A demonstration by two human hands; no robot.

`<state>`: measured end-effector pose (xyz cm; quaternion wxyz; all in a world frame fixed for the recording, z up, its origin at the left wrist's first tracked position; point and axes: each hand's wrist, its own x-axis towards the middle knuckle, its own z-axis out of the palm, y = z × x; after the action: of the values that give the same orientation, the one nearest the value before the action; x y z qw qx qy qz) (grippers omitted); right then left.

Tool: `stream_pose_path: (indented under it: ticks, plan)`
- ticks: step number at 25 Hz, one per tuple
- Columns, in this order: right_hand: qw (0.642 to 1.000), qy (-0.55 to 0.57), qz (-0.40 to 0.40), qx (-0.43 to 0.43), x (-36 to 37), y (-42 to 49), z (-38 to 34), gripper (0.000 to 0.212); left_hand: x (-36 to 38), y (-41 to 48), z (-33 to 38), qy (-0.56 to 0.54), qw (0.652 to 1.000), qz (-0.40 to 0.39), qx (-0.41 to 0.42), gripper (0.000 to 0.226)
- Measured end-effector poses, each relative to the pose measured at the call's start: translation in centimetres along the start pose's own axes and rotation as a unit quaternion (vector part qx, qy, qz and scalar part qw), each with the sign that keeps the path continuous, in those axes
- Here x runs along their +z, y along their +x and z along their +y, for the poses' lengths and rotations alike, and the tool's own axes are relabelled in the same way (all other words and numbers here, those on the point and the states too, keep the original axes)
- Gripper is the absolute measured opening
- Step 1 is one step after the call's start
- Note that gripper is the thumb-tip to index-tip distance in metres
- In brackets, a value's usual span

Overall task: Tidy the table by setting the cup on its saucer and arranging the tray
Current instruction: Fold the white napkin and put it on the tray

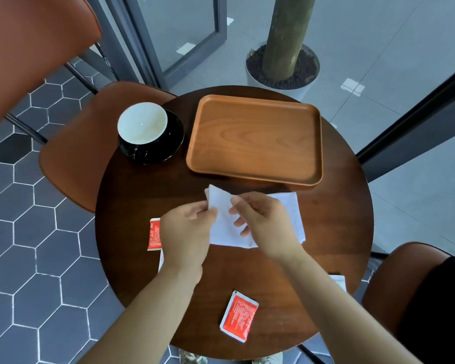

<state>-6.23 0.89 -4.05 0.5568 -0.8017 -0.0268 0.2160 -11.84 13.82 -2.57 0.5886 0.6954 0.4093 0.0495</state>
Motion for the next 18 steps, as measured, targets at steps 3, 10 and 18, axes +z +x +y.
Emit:
stream_pose_path:
  ticks: [3, 10, 18]
  plan:
    - [0.996, -0.059, -0.052, 0.033, -1.5, 1.7, -2.8, 0.049, 1.6, -1.1, 0.7, -0.005, 0.995, -0.009, 0.102, 0.029]
    - [0.984, -0.164, -0.043, 0.054, -5.3, 3.8, -3.4, 0.04, 5.8, -4.4, -0.7, -0.039, 0.989, -0.031, 0.139, 0.018]
    - [0.975, -0.219, 0.013, 0.02, -8.7, 2.6, 0.3, 0.01, 7.9, -4.8, -3.9, 0.341, 0.766, -0.001, 0.546, 0.029]
